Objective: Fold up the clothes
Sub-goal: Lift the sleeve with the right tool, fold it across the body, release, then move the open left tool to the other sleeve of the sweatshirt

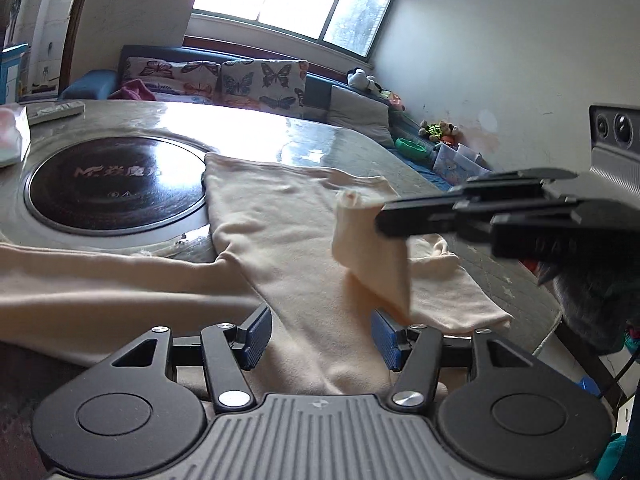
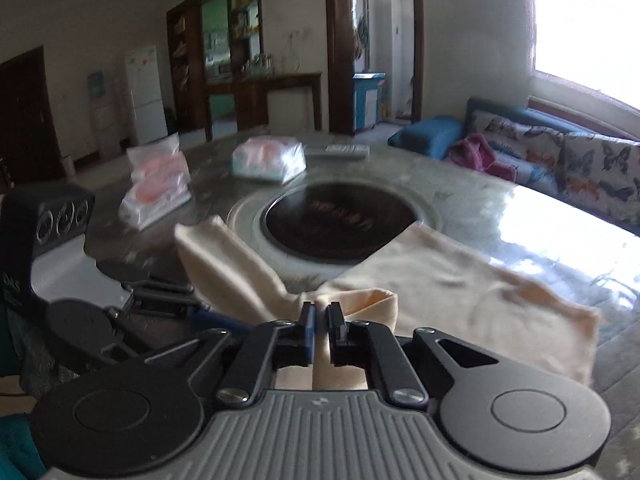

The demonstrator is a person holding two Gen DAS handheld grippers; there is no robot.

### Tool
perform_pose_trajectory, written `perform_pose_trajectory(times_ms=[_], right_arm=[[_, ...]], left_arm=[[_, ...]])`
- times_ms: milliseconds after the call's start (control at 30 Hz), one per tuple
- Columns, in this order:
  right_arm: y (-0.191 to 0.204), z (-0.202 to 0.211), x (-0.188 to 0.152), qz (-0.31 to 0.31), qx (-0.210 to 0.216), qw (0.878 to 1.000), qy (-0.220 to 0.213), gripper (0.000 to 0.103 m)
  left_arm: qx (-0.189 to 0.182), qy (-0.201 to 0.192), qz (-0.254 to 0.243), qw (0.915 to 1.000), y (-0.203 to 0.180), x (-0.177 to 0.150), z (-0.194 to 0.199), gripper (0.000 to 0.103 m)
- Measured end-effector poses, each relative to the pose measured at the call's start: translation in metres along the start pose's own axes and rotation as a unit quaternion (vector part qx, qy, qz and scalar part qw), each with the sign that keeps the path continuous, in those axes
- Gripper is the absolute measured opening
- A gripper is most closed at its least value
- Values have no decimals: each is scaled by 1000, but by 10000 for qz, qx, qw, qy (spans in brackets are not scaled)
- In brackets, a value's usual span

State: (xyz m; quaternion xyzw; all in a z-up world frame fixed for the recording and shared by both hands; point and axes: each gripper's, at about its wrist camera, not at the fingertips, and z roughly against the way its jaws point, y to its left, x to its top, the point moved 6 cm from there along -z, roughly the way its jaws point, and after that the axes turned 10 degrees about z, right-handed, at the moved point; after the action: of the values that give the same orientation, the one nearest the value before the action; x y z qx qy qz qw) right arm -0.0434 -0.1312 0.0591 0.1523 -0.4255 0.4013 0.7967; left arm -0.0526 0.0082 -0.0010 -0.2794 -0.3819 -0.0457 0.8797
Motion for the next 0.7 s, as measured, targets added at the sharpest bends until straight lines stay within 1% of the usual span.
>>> perform_pose_trajectory(times_ms=[67,133,233,300,467,533,600,700], right_arm=[[4,-2,-4,95,131,9998,99,12],[3,5,-7,148,78,9998,119,22],[-8,20,-16,69,-105,9998,167,29],[-18,30,-28,-8,-310,9992,260,29],[-43,54,-77,-393,-858,9930,711,29],[-48,59,-94,-608,-932,9904,821,29],[-53,63,-108,-781,-981,9880,906,29],[-59,64,-124,-911,-1068,9845,1055,29]], left_arm=[[7,11,-9,10000,1,0,0,59],[16,16,-20,10000,1,0,1,59],[45,18,-28,10000,1,0,0,59],[106,1,-60,9999,0,1,0,59],[240,-131,-219,9994,-5,4,-1,57],[243,-131,-214,9994,-6,5,-4,56],[254,-115,-244,9993,-9,6,-8,53],[295,-133,-332,9989,-14,7,-10,51]])
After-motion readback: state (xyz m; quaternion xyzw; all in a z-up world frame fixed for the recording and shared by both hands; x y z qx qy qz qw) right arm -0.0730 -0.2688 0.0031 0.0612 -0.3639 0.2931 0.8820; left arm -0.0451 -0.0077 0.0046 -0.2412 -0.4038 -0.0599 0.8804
